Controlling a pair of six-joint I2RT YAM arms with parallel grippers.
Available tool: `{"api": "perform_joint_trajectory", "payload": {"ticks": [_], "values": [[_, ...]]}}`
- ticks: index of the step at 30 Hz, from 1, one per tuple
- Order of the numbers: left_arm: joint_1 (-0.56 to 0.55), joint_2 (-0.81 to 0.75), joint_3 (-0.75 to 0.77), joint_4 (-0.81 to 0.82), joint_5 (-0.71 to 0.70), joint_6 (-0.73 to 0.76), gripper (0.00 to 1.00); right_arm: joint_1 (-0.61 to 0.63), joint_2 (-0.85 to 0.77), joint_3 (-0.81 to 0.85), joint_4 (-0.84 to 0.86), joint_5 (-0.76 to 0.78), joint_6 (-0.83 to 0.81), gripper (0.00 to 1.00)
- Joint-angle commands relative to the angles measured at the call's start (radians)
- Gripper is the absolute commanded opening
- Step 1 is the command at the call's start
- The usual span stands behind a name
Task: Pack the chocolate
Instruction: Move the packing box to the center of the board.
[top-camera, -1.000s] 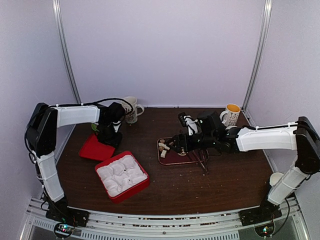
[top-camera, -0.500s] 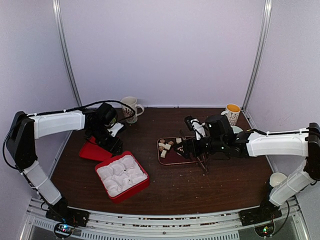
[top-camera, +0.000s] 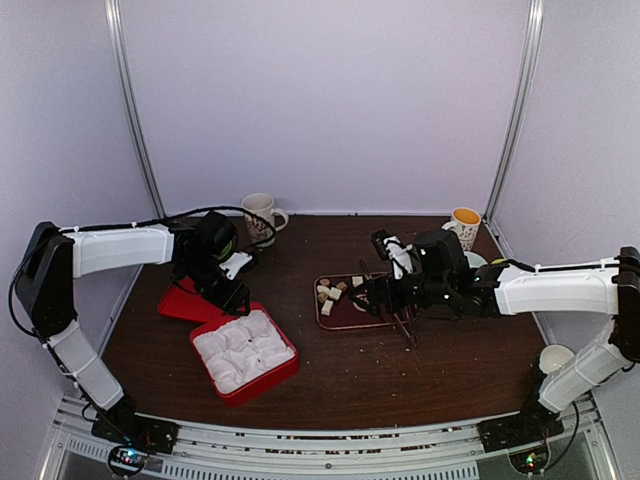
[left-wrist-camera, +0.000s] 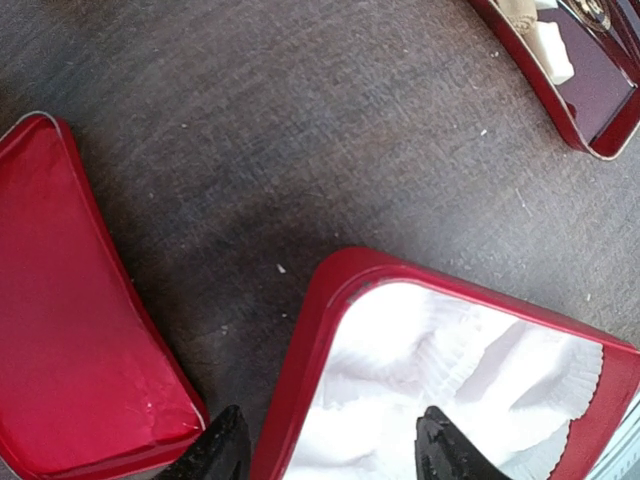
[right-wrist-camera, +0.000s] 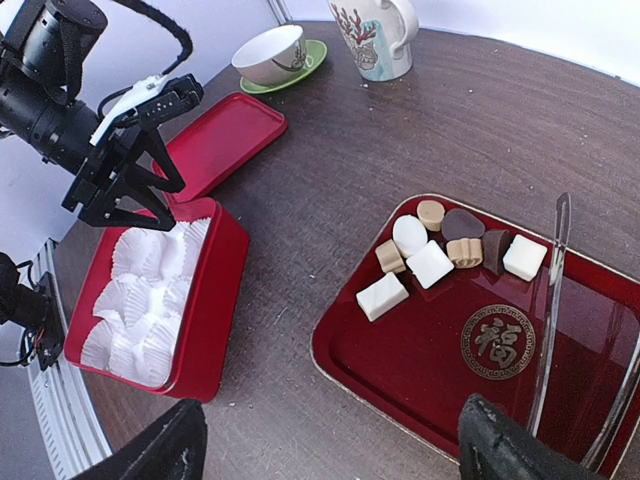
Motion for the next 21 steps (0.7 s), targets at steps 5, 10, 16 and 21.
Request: {"api": "perform_joint_trajectory", "payload": {"ticks": [5, 10, 16, 21], "values": [[-0.018, 0.031, -0.013, 0.023, 0.034, 0.019, 0.56, -0.006, -0.018, -0.018, 0.035, 0.014, -0.002, 0.88], [-0.02, 0.063, 0.001, 0.022, -0.013, 0.005, 0.47, -0.005, -0.02, -0.02, 0.035, 0.013, -0.002, 0.88], [-0.022, 0.085, 0.015, 0.025, -0.057, -0.014, 0.34, -0.005, -0.024, -0.026, 0.036, 0.015, -0.002, 0.88], [-0.021, 0.085, 0.014, 0.047, -0.084, -0.04, 0.3, -0.006, -0.025, -0.03, 0.038, 0.026, -0.002, 0.88]]}}
